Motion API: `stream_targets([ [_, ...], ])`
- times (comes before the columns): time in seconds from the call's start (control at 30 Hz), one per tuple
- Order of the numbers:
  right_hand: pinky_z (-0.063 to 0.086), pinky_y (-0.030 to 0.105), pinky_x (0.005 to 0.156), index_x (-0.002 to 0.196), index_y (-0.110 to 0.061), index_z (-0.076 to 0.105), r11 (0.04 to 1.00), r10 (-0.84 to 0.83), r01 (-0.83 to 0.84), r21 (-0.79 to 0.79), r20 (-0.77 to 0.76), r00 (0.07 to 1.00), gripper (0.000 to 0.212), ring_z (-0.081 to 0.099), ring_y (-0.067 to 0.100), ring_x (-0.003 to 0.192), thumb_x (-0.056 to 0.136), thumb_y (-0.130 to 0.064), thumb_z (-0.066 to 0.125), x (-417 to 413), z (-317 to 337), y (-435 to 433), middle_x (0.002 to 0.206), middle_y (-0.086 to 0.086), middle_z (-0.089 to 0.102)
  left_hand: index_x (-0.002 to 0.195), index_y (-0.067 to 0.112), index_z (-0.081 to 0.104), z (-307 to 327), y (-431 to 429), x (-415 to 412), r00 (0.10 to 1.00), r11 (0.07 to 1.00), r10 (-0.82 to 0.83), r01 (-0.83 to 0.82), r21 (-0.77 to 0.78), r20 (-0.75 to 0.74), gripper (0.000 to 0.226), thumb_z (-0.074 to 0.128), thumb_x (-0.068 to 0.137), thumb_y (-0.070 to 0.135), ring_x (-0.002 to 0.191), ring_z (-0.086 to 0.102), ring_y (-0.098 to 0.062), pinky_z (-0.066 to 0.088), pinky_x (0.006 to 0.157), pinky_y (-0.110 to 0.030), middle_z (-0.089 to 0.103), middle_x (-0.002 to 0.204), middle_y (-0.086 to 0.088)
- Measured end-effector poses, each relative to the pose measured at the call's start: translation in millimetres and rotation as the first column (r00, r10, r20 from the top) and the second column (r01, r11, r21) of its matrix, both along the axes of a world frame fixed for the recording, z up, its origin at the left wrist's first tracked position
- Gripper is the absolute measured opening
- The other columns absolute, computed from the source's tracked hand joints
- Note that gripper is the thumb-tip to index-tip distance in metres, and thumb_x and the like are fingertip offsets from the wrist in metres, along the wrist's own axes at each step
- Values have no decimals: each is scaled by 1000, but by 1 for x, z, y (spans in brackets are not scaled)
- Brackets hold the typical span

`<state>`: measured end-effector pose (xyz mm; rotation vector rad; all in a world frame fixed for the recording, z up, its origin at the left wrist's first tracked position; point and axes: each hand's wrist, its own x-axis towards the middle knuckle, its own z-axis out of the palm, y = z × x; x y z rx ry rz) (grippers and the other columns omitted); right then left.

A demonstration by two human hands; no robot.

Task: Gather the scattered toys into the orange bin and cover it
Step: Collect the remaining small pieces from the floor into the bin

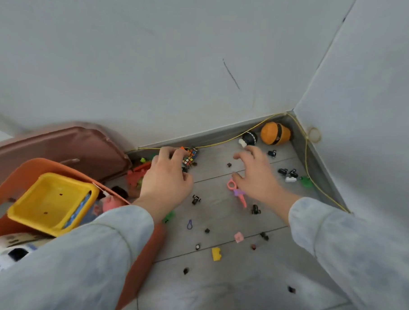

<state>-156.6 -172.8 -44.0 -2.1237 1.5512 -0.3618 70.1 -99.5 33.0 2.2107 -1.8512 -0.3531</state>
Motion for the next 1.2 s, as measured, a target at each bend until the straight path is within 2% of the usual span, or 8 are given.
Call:
stream_targets([
  [0.27, 32, 61, 107, 145, -31, 34, 967, -232, 247, 58, -187, 954, 81, 13, 38, 146, 76, -52, 72, -38, -30, -95, 160, 10, 14, 139, 28, 41, -54, -9, -15, 985, 941, 168, -150, 303, -32, 57, 57, 84, 33, 129, 40, -35, 41, 100, -44, 32, 142, -9],
  [0.4, 32, 65, 107, 142, -38, 31, 957, -235, 266, 117, -224, 946, 96, 15, 42, 146, 61, -73, 70, -46, -40, -132, 158, 6, 20, 144, 32, 34, -88, 10, -12, 969, 879, 245, -218, 423, -11, 66, 61, 83, 39, 136, 30, -45, 37, 106, -49, 19, 153, -17],
  [0.57, 47, 58, 87, 114, -33, 51, 999, -43, 50, 14, -338, 940, 75, 40, 39, 115, 59, -82, 65, -21, -53, -128, 124, 6, 45, 147, 30, 29, -100, 7, -13, 948, 840, 317, -297, 453, 32, 73, 60, 83, 46, 136, 25, -47, 33, 108, -49, 18, 153, -18],
  [0.67, 41, 61, 87, 127, -43, 48, 999, 46, -36, 32, -463, 885, 80, 38, 40, 119, 60, -83, 64, 1, -53, -124, 128, 2, 48, 147, 29, 28, -99, -2, -14, 942, 837, 334, -314, 447, 36, 73, 59, 83, 46, 137, 23, -44, 33, 107, -50, 18, 153, -16],
  [0.77, 39, 59, 89, 125, -45, 55, 985, 171, -136, 105, -571, 803, 66, 37, 36, 119, 68, -78, 63, 16, -46, -119, 125, -2, 53, 148, 29, 26, -100, -3, -12, 941, 824, 332, -319, 467, 58, 73, 57, 84, 46, 137, 23, -44, 35, 105, -51, 17, 153, -16],
  [0.93, 40, 54, 88, 115, -42, 61, 963, 267, -241, 122, -563, 782, 52, 40, 30, 117, 72, -71, 58, 7, -45, -88, 114, -7, 57, 146, 28, 28, -100, -3, -18, 945, 827, 325, -307, 470, 46, 71, 56, 84, 47, 134, 26, -45, 36, 104, -51, 20, 148, -15],
  [1.07, 42, 48, 85, 106, -34, 65, 957, 291, -242, 163, -547, 784, 55, 44, 26, 113, 73, -77, 54, -21, -45, -71, 109, -8, 60, 148, 28, 28, -108, 6, -47, 931, 838, 356, -277, 470, -87, 69, 56, 87, 47, 138, 22, -44, 32, 109, -49, 17, 153, -17],
  [1.2, 43, 41, 79, 98, -32, 67, 966, 260, -213, 150, -507, 822, 48, 47, 23, 108, 75, -72, 54, -55, -44, -50, 101, -9, 61, 148, 41, 17, -128, 30, -90, 974, 864, 219, -166, 475, -59, 79, 53, 82, 64, 143, 10, -38, 34, 106, -56, 6, 157, -10],
])
